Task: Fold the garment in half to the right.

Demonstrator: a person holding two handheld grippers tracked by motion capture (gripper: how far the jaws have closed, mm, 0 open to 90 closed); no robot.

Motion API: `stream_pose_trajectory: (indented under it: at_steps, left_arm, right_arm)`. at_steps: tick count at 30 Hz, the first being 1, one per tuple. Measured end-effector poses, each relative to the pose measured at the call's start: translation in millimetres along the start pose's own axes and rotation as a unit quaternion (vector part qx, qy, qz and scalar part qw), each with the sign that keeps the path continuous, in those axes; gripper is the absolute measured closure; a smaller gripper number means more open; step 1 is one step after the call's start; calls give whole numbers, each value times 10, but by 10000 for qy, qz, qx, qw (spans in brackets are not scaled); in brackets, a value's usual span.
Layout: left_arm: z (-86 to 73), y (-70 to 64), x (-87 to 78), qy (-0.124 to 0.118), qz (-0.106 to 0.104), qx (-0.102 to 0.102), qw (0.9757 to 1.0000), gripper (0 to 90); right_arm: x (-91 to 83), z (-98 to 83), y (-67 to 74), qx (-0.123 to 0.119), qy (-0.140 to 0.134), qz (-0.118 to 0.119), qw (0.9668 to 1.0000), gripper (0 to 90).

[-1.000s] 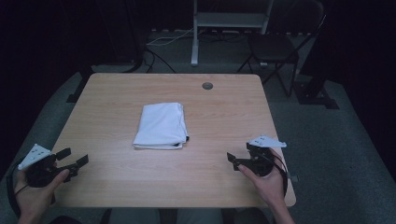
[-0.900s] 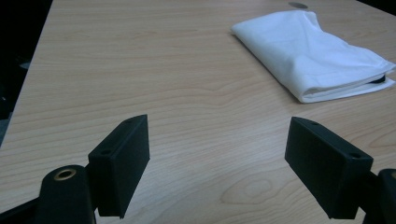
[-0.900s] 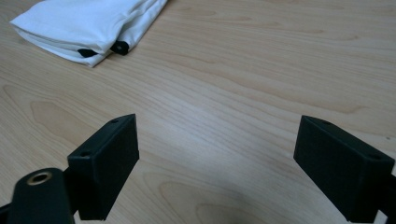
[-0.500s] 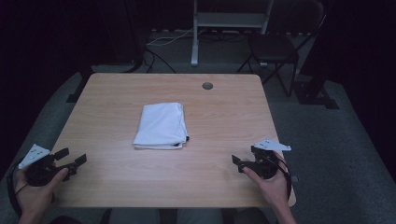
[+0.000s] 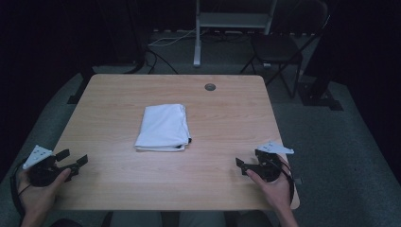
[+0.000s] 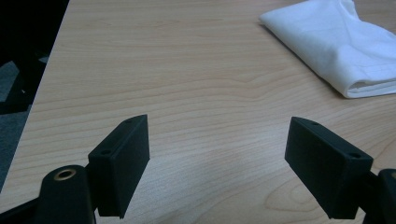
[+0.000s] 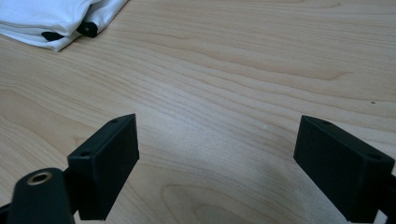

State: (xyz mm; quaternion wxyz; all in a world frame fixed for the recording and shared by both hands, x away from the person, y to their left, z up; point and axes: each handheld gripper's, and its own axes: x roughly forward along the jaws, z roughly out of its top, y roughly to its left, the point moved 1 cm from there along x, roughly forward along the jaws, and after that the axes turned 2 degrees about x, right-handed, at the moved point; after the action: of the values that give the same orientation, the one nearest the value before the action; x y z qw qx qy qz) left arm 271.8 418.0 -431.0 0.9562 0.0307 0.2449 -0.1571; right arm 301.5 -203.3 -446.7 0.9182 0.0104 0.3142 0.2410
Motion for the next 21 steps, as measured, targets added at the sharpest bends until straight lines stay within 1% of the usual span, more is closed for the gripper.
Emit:
stream_pose_trajectory:
  at_steps: [5,8,9,11,14,21]
  left_arm:
    - [-3,-11,13,-45,-9,0,10000,216]
    - [-9,-14,20,-17,-9,37,10000,216]
    - [-14,-21,27,-36,-17,-3,10000,216]
    - [-18,-23,30,-1,-4,32,10000,216]
    - [-25,-32,40,-34,-4,22,10000,216]
    - [-56,-45,70,31,-2,69,10000,216]
  right_arm:
    - [13,-12,-7,33,-26,-12,10000,133]
    - [23,-16,-6,20,-14,-19,10000,133]
    - [24,-16,-7,20,-15,-23,10000,133]
    - [22,-14,-9,37,-54,-29,10000,133]
    - [21,-14,-10,43,-68,-45,10000,133]
    - [26,-14,-6,4,-34,-62,10000,133]
